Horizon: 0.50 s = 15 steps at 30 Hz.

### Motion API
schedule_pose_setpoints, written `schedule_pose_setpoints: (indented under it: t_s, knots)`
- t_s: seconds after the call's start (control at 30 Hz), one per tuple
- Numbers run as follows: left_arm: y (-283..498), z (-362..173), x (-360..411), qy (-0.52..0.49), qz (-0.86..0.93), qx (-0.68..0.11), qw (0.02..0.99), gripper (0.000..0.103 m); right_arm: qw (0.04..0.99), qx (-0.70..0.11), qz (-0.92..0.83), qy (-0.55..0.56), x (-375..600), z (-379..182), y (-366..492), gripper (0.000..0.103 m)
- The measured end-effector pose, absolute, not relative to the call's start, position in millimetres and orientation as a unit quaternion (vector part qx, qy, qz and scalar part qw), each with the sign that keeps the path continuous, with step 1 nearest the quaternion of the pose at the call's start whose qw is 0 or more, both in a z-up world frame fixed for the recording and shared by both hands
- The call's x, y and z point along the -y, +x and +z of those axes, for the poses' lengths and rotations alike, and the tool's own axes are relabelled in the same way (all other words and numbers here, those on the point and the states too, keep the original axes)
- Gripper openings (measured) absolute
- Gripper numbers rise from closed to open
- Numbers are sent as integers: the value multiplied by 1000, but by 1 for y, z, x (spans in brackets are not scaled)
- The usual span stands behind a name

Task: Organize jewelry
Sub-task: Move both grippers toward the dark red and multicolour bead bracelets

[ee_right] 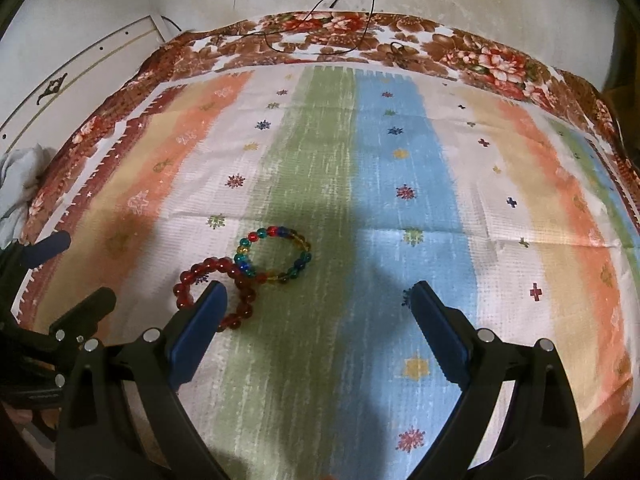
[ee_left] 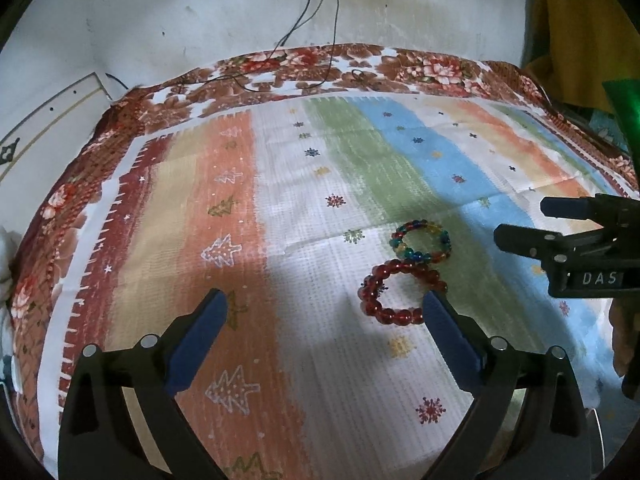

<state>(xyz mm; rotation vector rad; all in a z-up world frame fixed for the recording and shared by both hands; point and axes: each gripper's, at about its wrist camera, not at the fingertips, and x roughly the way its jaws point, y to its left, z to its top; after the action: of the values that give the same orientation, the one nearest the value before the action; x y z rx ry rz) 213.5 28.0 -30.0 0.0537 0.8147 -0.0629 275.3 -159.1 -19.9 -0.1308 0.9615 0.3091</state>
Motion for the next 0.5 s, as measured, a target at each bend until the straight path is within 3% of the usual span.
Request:
schedule_pose_setpoints:
  t_s: [0.5]
  knots:
    - [254,-60,-28,33,-55,-441,895,96,856,-499,125,-41,165,-51,317,95]
